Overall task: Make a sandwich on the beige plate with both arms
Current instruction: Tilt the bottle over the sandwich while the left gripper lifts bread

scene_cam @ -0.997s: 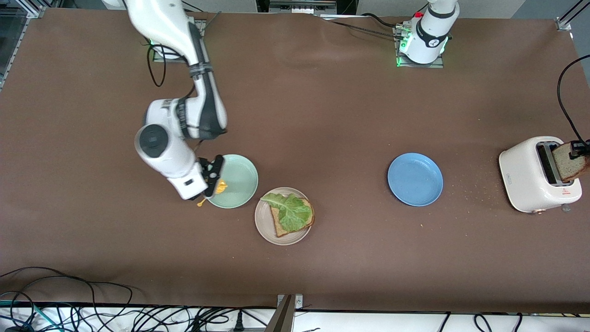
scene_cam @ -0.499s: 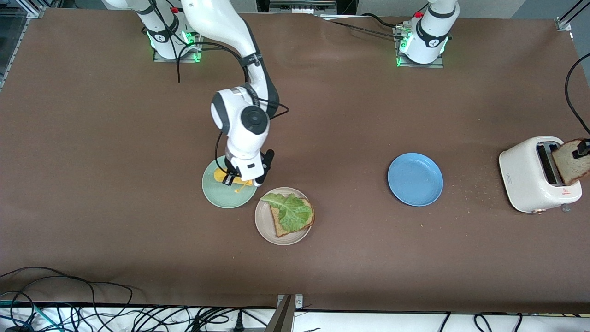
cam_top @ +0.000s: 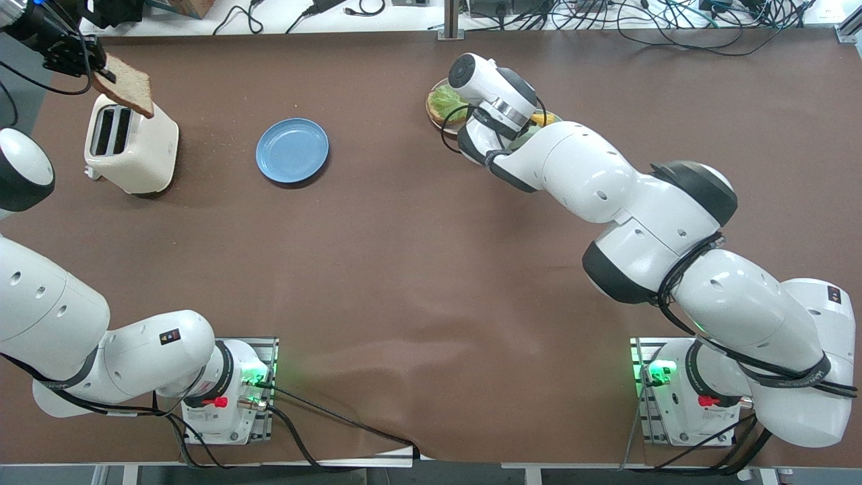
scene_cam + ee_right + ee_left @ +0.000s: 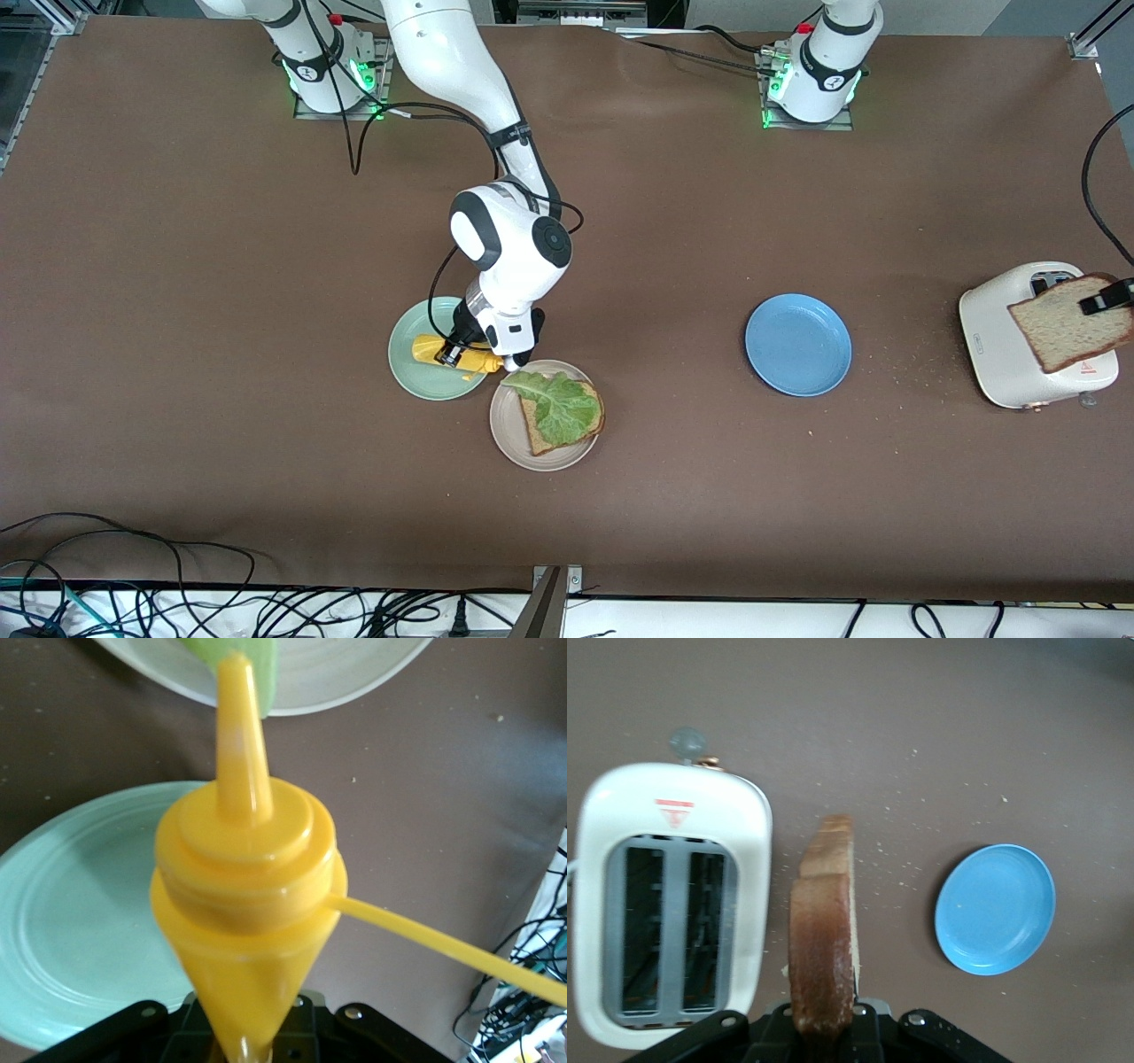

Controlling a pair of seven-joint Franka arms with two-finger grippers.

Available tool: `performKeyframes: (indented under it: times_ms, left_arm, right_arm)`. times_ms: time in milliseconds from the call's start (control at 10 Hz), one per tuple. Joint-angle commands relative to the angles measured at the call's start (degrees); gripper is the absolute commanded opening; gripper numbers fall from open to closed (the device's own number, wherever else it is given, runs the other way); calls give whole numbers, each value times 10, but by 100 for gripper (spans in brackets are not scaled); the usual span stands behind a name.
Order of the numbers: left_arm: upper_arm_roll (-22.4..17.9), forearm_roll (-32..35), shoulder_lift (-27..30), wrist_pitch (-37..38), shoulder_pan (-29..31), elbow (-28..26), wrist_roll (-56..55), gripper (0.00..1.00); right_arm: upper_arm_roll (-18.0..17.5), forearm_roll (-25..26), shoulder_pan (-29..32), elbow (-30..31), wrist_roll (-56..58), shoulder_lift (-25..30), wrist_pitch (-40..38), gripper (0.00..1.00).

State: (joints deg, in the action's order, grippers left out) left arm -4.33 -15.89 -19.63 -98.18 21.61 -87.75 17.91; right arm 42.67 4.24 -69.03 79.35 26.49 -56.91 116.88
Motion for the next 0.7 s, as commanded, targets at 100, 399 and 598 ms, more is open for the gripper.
performKeyframes:
  times_ms: [100,399,598]
  left_arm:
    - [43,-31,-19,51,-1,20,-18,0]
    - [49,-110,-36,81,-1,20,-18,0]
    - [57,-163,-44,105,-5,18,-29,0]
  right_arm:
    - [3,39,-5,-30,-25,-26,-18,0]
    - [27,43,-6,-31,3,-11,-48,0]
    - [68,-20,5,-30,109,41,-56,0]
